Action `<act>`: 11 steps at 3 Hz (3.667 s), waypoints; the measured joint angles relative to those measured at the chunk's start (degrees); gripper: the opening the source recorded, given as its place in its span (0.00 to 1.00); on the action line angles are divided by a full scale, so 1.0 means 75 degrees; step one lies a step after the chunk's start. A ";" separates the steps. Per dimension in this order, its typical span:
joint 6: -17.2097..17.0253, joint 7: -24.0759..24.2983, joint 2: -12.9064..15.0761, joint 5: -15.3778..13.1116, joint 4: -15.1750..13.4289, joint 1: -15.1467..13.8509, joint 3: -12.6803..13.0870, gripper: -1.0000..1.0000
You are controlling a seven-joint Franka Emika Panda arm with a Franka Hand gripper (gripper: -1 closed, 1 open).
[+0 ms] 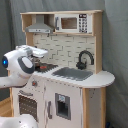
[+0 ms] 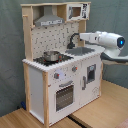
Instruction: Play with the kitchen
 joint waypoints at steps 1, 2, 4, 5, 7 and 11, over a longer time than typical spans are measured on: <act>-0.0009 -0.0656 0.0411 0.0000 0.0307 -0.0156 -0.0206 1.00; -0.0021 -0.1254 0.0833 0.0000 0.0634 -0.0282 -0.0364 1.00; -0.0213 -0.2456 0.1822 0.0000 0.1446 -0.0468 -0.0552 1.00; -0.0380 -0.2939 0.2294 0.0000 0.1829 -0.0548 -0.0561 1.00; -0.0802 -0.3827 0.3279 -0.0006 0.2674 -0.0826 -0.0484 1.00; -0.1600 -0.4046 0.4080 0.0032 0.4247 -0.0980 0.0262 1.00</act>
